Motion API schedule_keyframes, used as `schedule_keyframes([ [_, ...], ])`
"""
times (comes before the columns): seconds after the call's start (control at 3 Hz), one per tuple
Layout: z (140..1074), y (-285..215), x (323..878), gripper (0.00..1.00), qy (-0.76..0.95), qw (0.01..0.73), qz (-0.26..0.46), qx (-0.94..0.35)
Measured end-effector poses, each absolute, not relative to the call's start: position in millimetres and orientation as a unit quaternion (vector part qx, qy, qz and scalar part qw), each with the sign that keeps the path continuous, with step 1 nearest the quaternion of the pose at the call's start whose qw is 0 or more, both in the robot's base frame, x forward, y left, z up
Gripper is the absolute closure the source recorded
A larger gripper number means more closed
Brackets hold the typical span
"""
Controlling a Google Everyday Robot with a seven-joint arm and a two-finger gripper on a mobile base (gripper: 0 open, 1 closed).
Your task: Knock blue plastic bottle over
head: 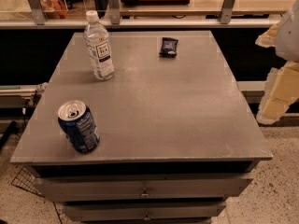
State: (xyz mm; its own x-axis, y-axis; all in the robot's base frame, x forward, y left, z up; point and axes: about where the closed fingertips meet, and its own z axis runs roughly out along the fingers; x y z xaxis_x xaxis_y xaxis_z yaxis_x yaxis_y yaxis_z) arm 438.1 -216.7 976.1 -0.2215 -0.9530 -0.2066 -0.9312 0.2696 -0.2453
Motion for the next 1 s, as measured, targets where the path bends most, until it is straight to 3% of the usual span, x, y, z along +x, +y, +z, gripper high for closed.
schedule_keyframes([
  [0.67, 969.5, -203.2, 448.7, 0.0, 0.776, 0.178, -0.023, -0.605],
  [1.0, 950.5, -151.8, 482.3, 0.0, 0.761, 0.227, 0.023, -0.608],
])
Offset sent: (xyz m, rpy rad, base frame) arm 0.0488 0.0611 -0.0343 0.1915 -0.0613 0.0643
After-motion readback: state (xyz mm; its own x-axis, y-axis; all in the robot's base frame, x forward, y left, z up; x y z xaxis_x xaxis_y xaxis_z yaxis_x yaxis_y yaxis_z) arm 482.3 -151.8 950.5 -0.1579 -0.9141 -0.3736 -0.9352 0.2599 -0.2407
